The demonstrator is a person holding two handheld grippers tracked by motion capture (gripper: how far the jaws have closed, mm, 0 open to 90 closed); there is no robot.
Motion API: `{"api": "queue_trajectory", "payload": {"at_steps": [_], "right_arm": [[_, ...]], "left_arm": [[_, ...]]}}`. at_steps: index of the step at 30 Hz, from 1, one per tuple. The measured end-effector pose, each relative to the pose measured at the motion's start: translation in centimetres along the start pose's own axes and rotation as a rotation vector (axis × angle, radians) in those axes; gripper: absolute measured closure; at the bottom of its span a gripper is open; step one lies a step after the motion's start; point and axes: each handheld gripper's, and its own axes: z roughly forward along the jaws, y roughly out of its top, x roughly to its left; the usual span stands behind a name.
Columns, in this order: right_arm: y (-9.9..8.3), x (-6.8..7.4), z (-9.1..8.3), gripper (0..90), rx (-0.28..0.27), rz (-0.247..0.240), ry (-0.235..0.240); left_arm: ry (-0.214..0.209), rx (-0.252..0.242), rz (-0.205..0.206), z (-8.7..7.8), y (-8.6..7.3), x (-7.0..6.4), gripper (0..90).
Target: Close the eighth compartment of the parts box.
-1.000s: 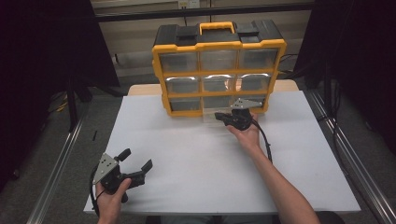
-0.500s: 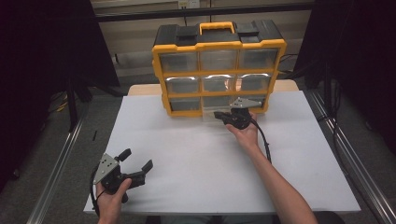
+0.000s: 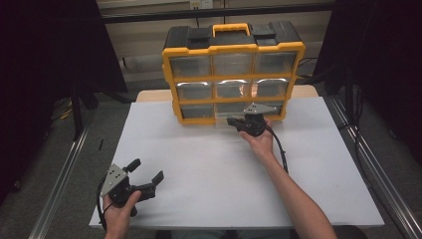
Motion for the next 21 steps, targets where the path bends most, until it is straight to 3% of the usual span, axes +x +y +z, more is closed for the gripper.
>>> {"api": "queue_trajectory", "payload": {"at_steps": [9,21], "right_arm": [[0.11,-0.18,0.25,90.0,0.0,-0.002,-0.015],[0.17,-0.38,0.45,90.0,-0.006,0.011,-0.027]], "left_arm": [[0.01,0.01,0.022,-0.11,0.05,0.12,4.3],[-0.004,0.008,0.015,-0.06,0.03,0.05,4.3]]}}
